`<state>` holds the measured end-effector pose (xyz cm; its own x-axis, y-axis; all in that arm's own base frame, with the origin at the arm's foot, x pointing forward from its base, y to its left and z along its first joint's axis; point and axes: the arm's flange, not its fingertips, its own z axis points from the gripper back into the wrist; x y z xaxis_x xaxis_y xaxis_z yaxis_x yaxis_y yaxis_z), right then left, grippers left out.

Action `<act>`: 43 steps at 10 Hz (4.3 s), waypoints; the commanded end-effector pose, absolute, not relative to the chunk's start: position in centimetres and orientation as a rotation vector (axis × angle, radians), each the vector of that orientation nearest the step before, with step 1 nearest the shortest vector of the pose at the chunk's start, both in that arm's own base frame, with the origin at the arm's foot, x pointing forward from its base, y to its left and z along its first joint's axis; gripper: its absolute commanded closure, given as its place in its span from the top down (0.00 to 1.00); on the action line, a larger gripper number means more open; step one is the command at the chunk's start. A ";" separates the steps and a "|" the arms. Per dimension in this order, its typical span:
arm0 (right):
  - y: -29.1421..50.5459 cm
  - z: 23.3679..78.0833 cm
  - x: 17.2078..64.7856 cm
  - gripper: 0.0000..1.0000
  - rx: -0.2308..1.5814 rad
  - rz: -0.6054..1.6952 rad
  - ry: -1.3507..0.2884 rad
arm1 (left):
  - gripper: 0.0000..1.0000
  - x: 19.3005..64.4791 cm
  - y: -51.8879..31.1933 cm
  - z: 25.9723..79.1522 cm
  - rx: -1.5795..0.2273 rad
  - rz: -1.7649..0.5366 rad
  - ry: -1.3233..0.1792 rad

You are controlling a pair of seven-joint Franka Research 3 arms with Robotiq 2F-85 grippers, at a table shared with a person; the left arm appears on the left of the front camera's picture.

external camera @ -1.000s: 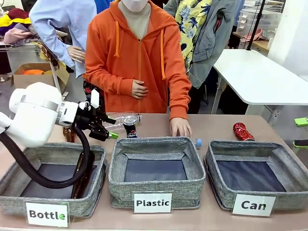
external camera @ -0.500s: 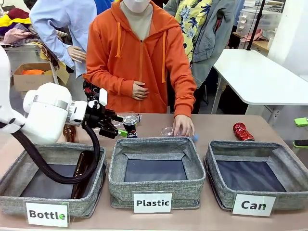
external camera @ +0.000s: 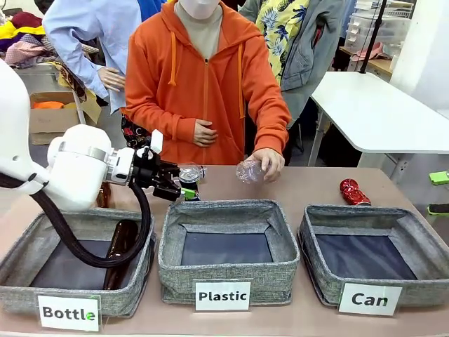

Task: Sort the can waste into the basket.
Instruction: Pick up the can waste from the table and place it in the right Fabric basket.

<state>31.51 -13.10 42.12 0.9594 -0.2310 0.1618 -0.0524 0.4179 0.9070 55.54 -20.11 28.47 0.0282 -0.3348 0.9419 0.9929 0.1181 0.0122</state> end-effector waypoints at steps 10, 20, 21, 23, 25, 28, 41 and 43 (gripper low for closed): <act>-13.2 42.1 31.6 1.00 1.152 -0.094 -0.305 | 0.00 55.6 -18.8 30.1 -0.952 -1.247 -1.029; -13.2 42.1 31.6 1.00 1.152 -0.094 -0.305 | 0.00 35.3 -9.0 47.1 -0.997 -1.546 -0.992; -13.2 42.1 31.6 1.00 1.152 -0.094 -0.305 | 0.00 37.4 -9.7 48.6 -1.042 -1.546 -0.882; -13.2 42.1 31.6 1.00 1.152 -0.094 -0.305 | 0.00 37.4 -9.7 48.6 -1.042 -1.546 -0.882; -13.2 42.1 31.6 1.00 1.152 -0.094 -0.305 | 0.39 36.4 -9.4 48.2 -1.026 -1.550 -0.898; -13.2 42.1 31.6 1.00 1.152 -0.094 -0.305 | 0.39 37.6 -20.3 49.6 -1.011 -1.531 -0.920; -29.2 49.0 14.8 1.00 0.890 -0.040 -0.446 | 0.39 43.8 -65.8 44.6 -0.687 -1.981 -0.649; -29.2 49.0 14.8 1.00 0.890 -0.040 -0.446 | 0.41 43.9 -66.0 44.2 -0.695 -1.993 -0.626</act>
<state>15.08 -29.47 48.66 0.9041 -0.1963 0.3796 -0.1741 0.6421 0.7466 43.33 -64.73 43.37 -0.4382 -0.5652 0.6989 0.8724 -0.4547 0.1793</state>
